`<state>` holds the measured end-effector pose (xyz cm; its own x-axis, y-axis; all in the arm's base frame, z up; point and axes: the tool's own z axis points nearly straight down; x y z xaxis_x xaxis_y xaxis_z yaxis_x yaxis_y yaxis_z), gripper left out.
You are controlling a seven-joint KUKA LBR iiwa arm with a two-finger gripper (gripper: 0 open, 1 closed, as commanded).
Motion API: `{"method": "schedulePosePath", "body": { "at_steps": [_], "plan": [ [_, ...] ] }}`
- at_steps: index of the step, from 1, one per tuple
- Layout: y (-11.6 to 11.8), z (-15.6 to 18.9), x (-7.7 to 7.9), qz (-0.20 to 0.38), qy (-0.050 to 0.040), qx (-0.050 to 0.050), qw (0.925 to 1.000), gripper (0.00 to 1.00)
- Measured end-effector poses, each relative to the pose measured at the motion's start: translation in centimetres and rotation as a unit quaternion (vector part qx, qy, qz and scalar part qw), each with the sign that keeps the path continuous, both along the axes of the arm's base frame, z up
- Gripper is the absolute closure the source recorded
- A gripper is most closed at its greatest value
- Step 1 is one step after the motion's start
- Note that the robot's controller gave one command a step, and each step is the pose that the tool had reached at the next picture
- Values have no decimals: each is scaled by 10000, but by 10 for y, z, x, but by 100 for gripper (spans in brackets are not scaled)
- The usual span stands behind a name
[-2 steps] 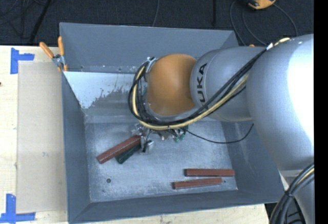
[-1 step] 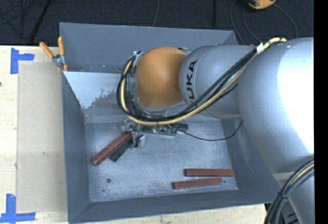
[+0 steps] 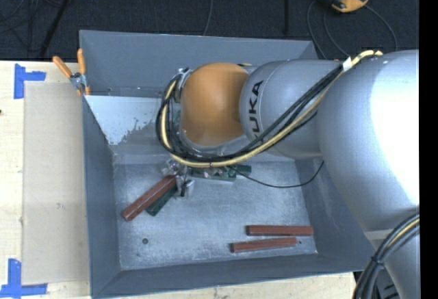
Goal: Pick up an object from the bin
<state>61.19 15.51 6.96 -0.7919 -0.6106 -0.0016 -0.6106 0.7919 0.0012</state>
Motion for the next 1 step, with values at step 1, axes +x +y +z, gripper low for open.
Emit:
{"method": "schedulePosePath", "body": {
  "at_steps": [1],
  "plan": [
    [-34, 158, -15, -195, -25, 0, 9998, 100]
  ]
}}
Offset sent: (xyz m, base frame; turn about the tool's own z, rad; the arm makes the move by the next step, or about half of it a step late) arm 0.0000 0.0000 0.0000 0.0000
